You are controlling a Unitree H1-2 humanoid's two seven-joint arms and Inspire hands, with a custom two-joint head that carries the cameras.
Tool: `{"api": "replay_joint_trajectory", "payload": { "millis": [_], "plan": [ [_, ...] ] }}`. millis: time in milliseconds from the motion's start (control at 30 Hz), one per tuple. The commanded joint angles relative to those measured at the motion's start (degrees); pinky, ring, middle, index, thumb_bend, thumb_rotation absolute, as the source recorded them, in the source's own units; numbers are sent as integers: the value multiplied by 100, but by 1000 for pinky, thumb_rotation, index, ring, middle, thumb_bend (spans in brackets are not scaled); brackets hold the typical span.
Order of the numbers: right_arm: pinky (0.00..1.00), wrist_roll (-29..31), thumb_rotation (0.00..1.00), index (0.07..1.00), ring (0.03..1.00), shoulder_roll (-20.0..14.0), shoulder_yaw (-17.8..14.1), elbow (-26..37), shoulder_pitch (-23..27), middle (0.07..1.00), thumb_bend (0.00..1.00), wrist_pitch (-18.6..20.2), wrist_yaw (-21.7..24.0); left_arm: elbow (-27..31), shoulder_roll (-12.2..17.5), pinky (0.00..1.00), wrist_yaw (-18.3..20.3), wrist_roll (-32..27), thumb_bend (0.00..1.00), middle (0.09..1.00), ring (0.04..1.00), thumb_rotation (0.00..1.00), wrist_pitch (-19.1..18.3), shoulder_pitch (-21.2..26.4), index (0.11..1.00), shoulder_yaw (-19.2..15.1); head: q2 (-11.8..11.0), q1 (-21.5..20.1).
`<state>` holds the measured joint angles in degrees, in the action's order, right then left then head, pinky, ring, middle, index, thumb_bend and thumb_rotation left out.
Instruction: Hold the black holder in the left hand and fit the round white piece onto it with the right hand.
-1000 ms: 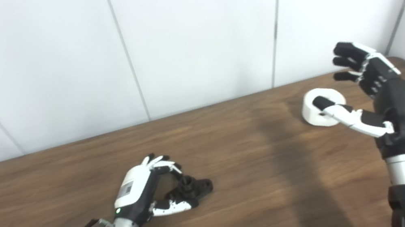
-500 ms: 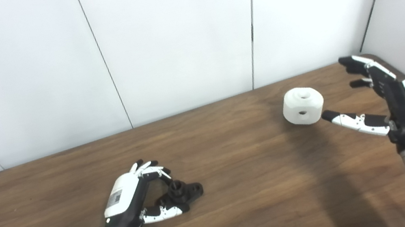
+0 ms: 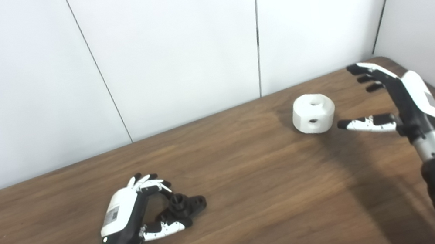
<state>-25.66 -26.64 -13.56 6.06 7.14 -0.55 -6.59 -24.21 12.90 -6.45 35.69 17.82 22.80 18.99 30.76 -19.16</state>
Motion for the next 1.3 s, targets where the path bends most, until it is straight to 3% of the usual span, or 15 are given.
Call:
{"api": "replay_joint_trajectory", "payload": {
  "millis": [0, 233, 467, 700, 1000, 1267],
  "plan": [
    [664, -8, 144, 793, 760, -239, 26, -25, 283, 785, 834, -158, 20, -199, -24, 1000, -170, -3, 525, 747, 894, 62, 103, -102, 483, 2, -11, -29],
    [741, 20, 167, 821, 805, -419, 271, -591, 591, 822, 873, -8, 252, -206, 7, 1000, -109, -18, 525, 748, 895, 63, 137, -92, 483, -14, -91, -86],
    [713, -104, 238, 824, 792, -611, 577, -1311, 904, 819, 897, -312, 217, -222, -6, 1000, -125, -33, 525, 745, 896, 63, 223, -113, 483, -14, -135, -135],
    [793, -46, 313, 864, 876, -792, 851, -1629, 1197, 895, 905, -17, 638, -154, 6, 1000, -93, -6, 525, 742, 890, 62, 296, -167, 483, 17, -98, -179],
    [847, -242, 374, 868, 918, -922, 1148, -1988, 1585, 913, 921, 240, 796, 190, 67, 1000, 103, -48, 525, 741, 889, 63, 307, -350, 483, 37, -59, -165],
    [842, -257, 346, 865, 926, -931, 1282, -2124, 1865, 922, 875, 498, 957, 716, 155, 1000, 307, -57, 525, 738, 883, 63, 211, -663, 482, -9, -28, -127]
  ]
}}
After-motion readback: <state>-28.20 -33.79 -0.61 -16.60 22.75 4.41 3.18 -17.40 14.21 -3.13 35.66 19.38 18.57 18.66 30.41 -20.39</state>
